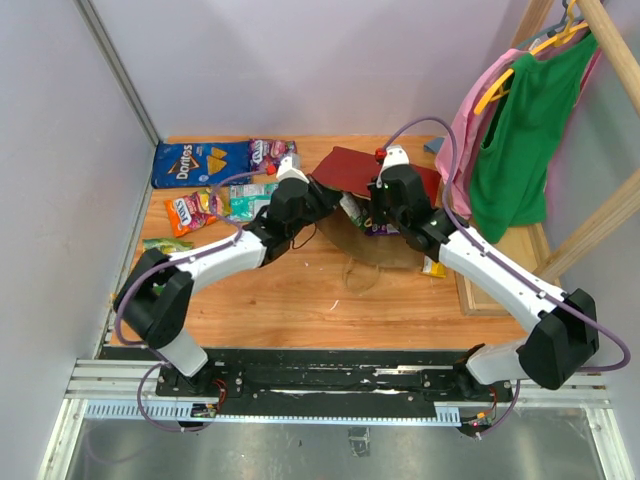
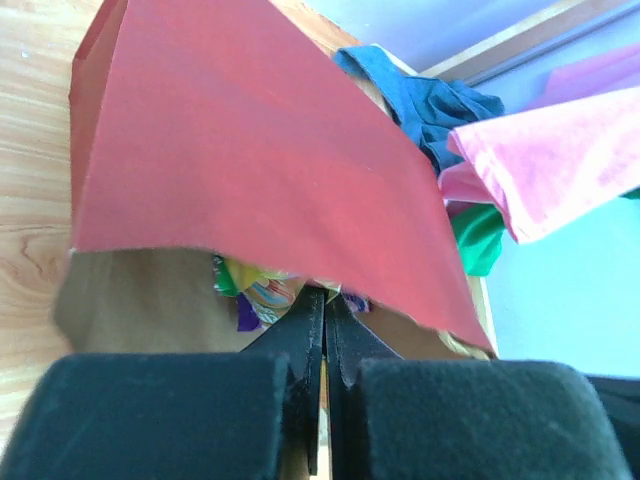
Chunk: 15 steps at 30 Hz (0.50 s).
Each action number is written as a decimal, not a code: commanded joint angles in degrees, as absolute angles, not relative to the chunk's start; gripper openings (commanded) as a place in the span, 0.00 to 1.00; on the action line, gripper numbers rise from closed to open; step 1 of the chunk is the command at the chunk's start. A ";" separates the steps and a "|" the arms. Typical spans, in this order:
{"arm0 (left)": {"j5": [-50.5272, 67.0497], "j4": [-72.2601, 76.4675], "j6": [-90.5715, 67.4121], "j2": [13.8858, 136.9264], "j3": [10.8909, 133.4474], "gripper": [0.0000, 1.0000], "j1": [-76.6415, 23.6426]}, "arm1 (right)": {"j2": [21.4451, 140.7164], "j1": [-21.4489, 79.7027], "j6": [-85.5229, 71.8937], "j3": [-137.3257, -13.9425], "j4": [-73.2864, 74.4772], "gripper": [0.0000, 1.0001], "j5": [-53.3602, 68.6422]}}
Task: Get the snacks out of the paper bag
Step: Take out the snack from the paper bag.
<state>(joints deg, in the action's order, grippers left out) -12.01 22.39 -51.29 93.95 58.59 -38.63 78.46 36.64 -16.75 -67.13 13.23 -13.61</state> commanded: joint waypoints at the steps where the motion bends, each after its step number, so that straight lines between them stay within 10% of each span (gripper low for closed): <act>1: -10.14 18.48 -45.89 84.34 57.72 0.00 -37.78 | 78.68 35.51 -18.16 -70.01 14.19 0.01 -15.30; 15: 2.55 -5.21 -43.11 56.85 45.98 0.01 -37.19 | 80.05 35.51 -18.98 -71.37 13.77 0.01 -15.63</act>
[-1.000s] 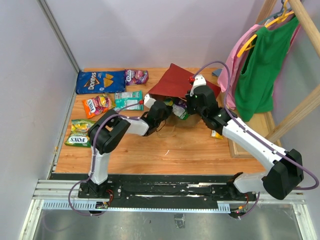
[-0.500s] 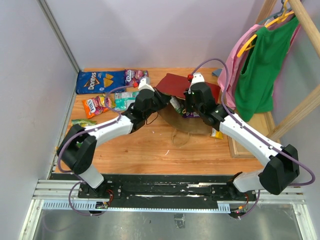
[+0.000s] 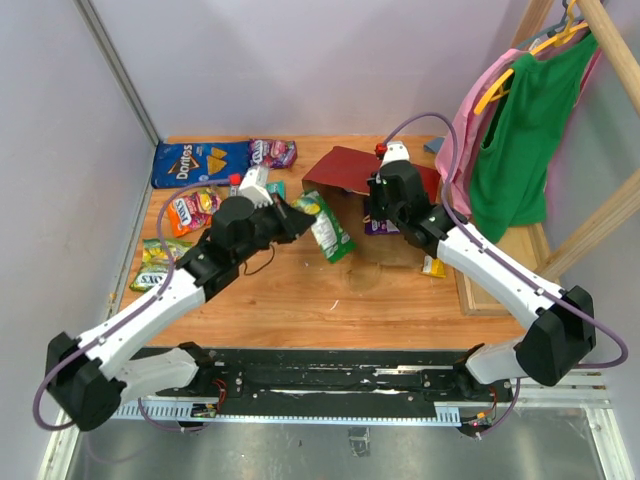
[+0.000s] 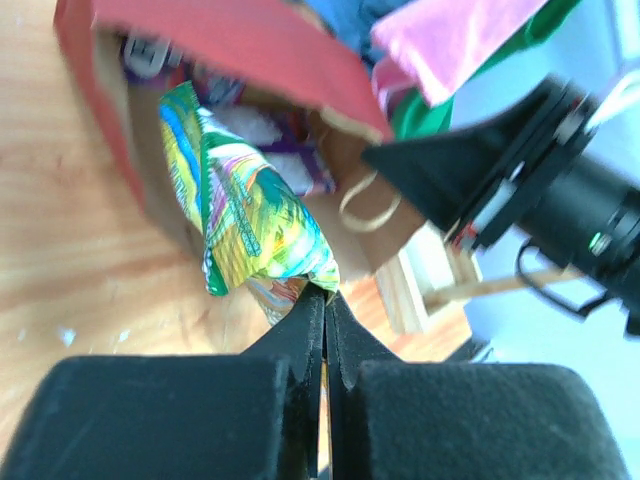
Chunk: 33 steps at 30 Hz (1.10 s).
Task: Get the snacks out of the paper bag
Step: Take out the snack from the paper bag, then place the snack at the center of the board.
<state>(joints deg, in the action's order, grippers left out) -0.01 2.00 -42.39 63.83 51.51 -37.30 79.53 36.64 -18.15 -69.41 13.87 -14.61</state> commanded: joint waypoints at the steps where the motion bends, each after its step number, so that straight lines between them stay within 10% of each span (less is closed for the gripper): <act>1: -1.57 -7.87 -45.14 53.96 44.22 0.01 -37.18 | 79.98 35.51 -19.14 -71.43 13.76 0.01 -15.72; 6: -41.26 -37.61 -71.24 40.32 41.73 0.01 -37.18 | 79.38 35.51 -19.63 -71.01 13.52 0.01 -15.53; 11: -52.93 -58.01 -90.35 36.41 45.89 0.00 -37.18 | 80.00 35.51 -19.76 -71.38 13.64 0.01 -14.79; 20: -45.61 -78.06 -105.25 50.68 61.09 0.01 -35.96 | 81.29 35.60 -21.15 -71.77 13.71 0.01 -12.72; 33: -20.49 -56.24 -79.40 61.42 49.76 0.00 1.51 | 79.42 35.71 -19.84 -70.58 14.34 0.01 -14.55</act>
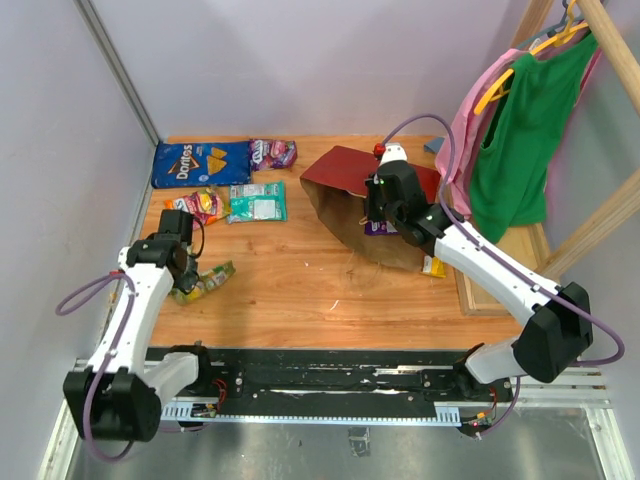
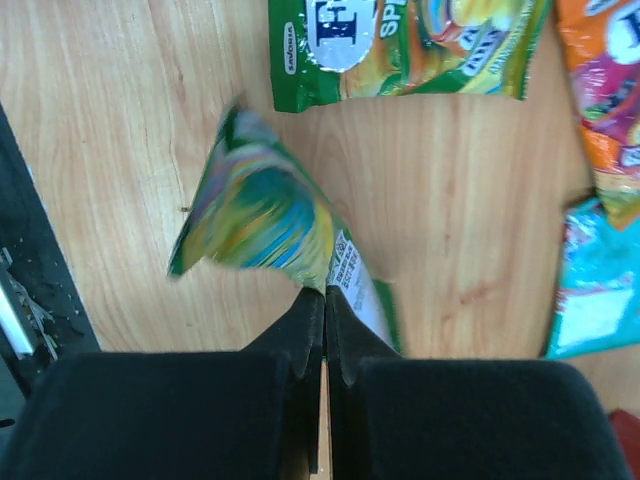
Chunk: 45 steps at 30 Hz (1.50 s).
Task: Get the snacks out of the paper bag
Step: Place the snack at the center of the board.
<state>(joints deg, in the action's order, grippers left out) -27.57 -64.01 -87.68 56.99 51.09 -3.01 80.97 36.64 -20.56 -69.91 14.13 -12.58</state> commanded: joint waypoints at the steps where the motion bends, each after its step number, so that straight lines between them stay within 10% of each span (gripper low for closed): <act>1: -20.52 -56.18 -78.91 62.97 49.87 0.01 1.91 | 79.37 35.61 -19.74 -70.41 14.27 0.01 -14.77; 21: -15.32 -67.35 -76.85 43.53 48.06 0.01 2.02 | 79.48 35.68 -20.95 -70.42 13.39 0.01 -12.77; 45: -18.61 -45.41 -74.60 79.13 54.88 0.08 2.02 | 82.44 35.77 -20.31 -72.82 13.72 0.01 -13.11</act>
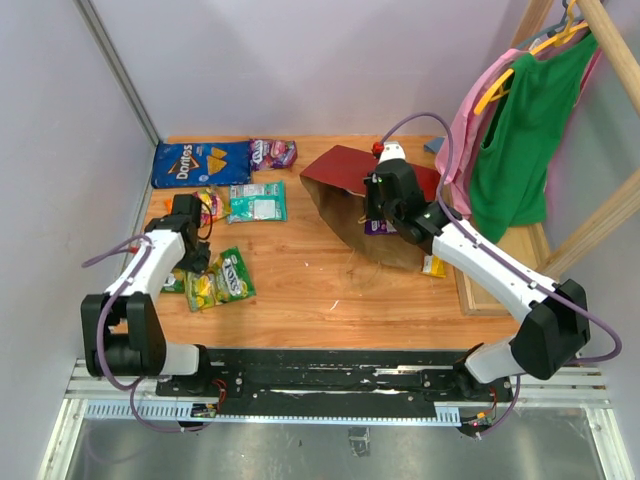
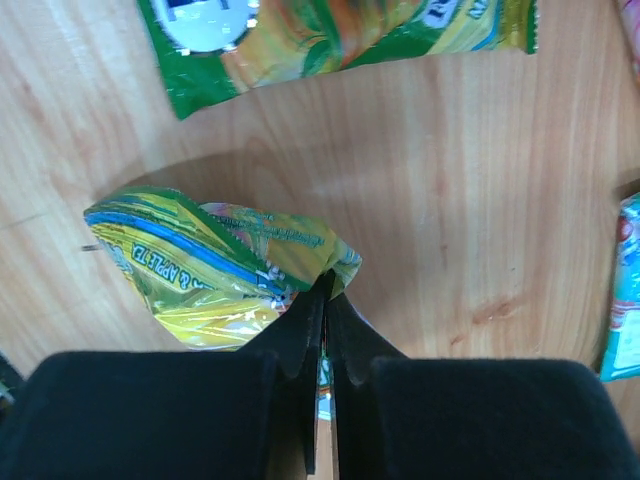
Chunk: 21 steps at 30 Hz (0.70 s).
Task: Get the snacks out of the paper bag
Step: Place the snack at the center of the board.
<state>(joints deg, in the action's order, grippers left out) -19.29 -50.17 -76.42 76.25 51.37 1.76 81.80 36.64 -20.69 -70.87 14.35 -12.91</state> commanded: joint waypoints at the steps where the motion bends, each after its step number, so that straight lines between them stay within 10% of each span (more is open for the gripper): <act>1: -18.15 -44.52 -73.70 80.10 55.53 0.10 2.02 | 82.44 35.77 -20.26 -72.79 13.83 0.01 -13.21; 7: -13.33 -32.14 -65.09 79.93 55.19 0.33 2.02 | 82.43 35.77 -19.39 -72.09 13.64 0.01 -13.79; 11: -15.39 -29.98 -60.13 79.02 55.56 0.86 2.02 | 82.57 35.77 -19.03 -71.70 13.53 0.01 -14.16; 21: -0.83 -10.34 -48.04 59.56 32.63 0.98 1.23 | 83.13 35.73 -19.61 -71.04 13.01 0.01 -14.02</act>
